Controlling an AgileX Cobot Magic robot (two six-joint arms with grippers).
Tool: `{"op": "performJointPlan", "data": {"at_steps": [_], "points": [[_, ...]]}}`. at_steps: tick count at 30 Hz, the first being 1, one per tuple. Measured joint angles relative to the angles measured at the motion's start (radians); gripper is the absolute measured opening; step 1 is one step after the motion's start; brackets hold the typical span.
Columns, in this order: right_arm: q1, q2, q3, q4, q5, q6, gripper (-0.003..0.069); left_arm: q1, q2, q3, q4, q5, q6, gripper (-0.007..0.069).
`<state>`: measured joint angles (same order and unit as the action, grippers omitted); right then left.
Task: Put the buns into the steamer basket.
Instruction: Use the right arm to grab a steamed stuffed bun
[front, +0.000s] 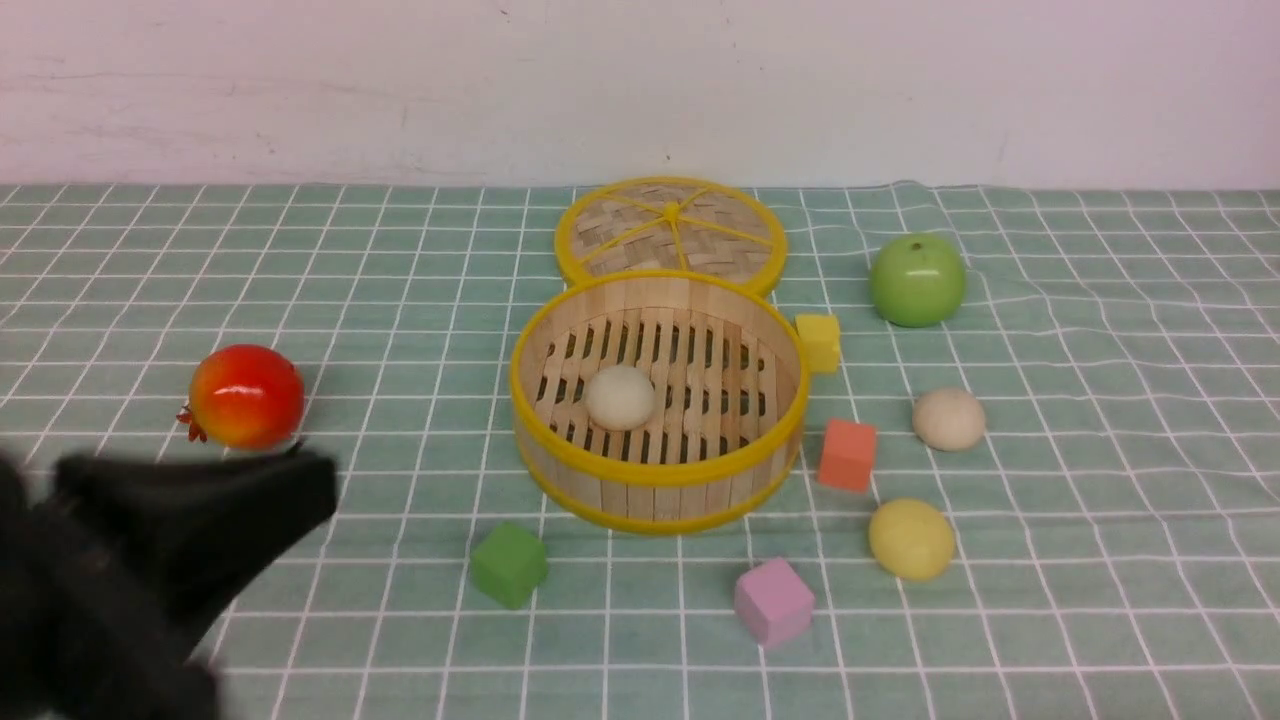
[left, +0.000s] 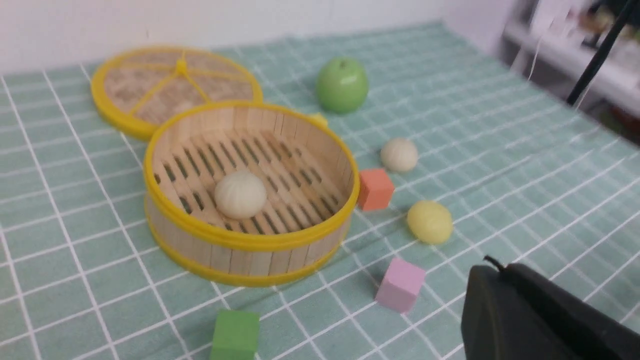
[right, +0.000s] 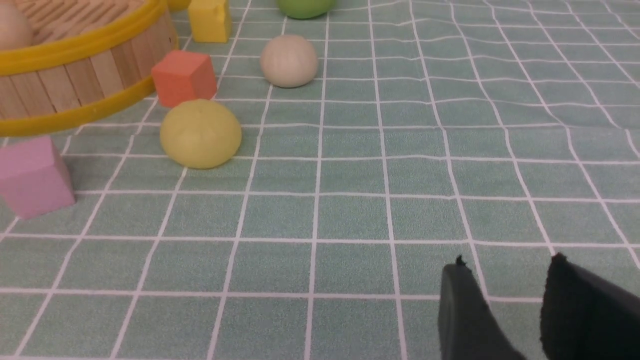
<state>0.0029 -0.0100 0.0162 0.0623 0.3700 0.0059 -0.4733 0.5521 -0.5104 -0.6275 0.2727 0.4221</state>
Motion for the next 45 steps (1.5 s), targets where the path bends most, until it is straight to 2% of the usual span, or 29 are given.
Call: {"op": "performJointPlan", "data": {"at_steps": [4, 5, 8, 12, 16, 19, 21, 23, 25, 26, 30, 39, 45], "points": [[0.000, 0.000, 0.010, 0.111, -0.083, 0.089, 0.0240, 0.000, -0.149, 0.103, -0.050, -0.021, 0.022, -0.0014], [0.000, 0.000, 0.010, 0.201, -0.152, 0.163, 0.0240, 0.000, -0.198, 0.146, -0.062, -0.025, 0.026, -0.0014], [0.000, 0.000, 0.010, 0.327, -0.280, 0.265, 0.0240, 0.000, -0.234, 0.190, -0.069, -0.032, 0.027, -0.0014], [0.000, 0.000, 0.003, 0.392, -0.352, 0.298, 0.0235, 0.000, -0.234, 0.207, -0.071, -0.039, 0.029, -0.0014], [0.022, 0.093, -0.159, 0.352, -0.147, 0.239, 0.0171, 0.000, -0.234, 0.209, -0.074, -0.040, 0.029, -0.0014], [0.028, 0.420, -0.458, 0.275, 0.191, 0.072, 0.0092, 0.000, -0.234, 0.209, -0.076, -0.032, 0.029, -0.0014], [0.028, 0.516, -0.539, 0.264, 0.278, 0.021, 0.0075, 0.000, -0.234, 0.209, -0.076, -0.031, 0.029, -0.0014], [0.028, 0.760, -0.724, 0.250, 0.447, -0.088, 0.0053, 0.000, -0.234, 0.209, -0.076, -0.030, 0.029, -0.0014], [0.028, 0.934, -0.834, 0.250, 0.526, -0.130, 0.0049, 0.000, -0.234, 0.209, -0.076, -0.029, 0.029, -0.0014], [0.028, 0.934, -0.834, 0.250, 0.533, -0.133, 0.0048, 0.000, -0.234, 0.209, -0.076, -0.029, 0.029, -0.0014], [0.043, 1.265, -0.995, 0.250, 0.587, -0.152, 0.0048, 0.000, -0.234, 0.209, -0.076, -0.023, 0.029, -0.0013], [0.251, 1.641, -1.198, 0.203, 0.533, -0.136, 0.0060, 0.000, -0.234, 0.209, -0.077, -0.023, 0.029, -0.0013], [0.279, 1.754, -1.258, 0.165, 0.462, -0.098, 0.0147, 0.000, -0.234, 0.209, -0.080, -0.022, 0.029, -0.0013]]}}
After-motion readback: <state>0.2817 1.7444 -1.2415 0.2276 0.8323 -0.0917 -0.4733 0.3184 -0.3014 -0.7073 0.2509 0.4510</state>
